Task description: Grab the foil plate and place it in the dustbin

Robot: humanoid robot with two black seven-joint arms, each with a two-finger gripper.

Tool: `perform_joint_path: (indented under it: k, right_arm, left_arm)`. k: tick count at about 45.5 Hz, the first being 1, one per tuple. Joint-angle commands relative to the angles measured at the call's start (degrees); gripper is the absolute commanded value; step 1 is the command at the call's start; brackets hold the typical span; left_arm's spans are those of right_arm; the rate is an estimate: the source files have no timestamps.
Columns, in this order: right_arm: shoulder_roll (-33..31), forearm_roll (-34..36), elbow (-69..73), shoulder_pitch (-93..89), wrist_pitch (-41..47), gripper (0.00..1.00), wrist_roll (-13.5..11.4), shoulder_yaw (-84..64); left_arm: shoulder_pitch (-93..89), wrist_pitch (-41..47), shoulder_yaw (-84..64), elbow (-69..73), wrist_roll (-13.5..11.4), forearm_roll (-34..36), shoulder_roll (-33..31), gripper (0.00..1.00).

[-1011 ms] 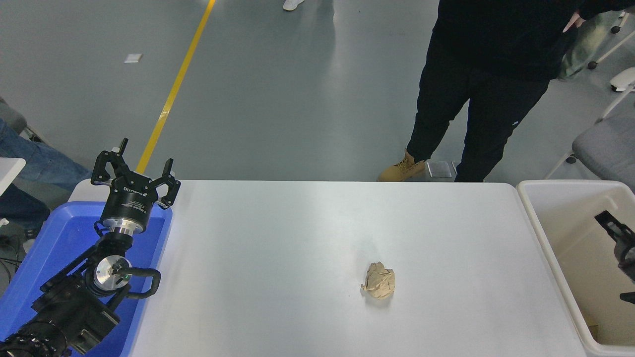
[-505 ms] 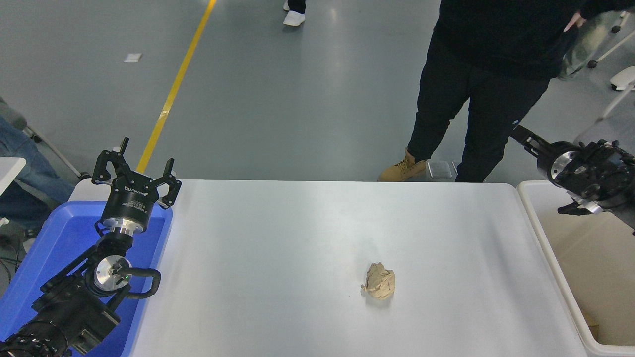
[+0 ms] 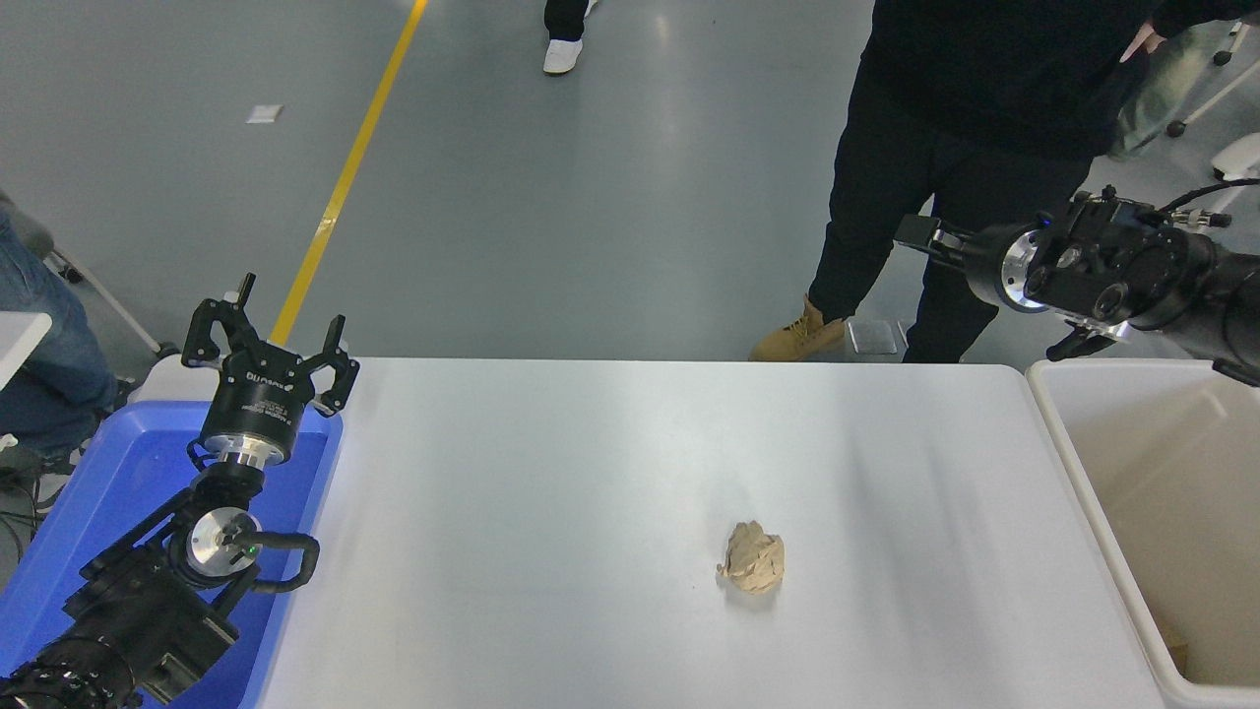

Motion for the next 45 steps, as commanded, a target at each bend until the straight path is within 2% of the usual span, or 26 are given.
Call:
perform_joint_path:
  k: [1, 19, 29, 45]
  right_arm:
    - [1.34, -0.31, 13.84, 15.03, 14.08, 1.00, -0.03, -3.31]
    - [4.94, 0.04, 26.15, 26.37, 29.82, 1.00, -0.03, -2.43]
    - [8.90, 0.48, 28.00, 29.81, 30.09, 1.00, 0.06, -1.73]
    - [10.57, 0.57, 27.47, 29.02, 30.09, 1.00, -0.03, -1.37]
  left_arm:
    - [0.00, 0.01, 0.00, 0.01, 0.00, 0.00, 0.00, 0.98]
    - [0.00, 0.10, -0.09, 0.01, -0.09, 0.00, -0.09, 0.98]
    - [0.00, 0.10, -0.09, 0.01, -0.09, 0.00, -0.09, 0.98]
    - [0.00, 0.10, -0.09, 0.01, -0.09, 0.00, -0.09, 0.98]
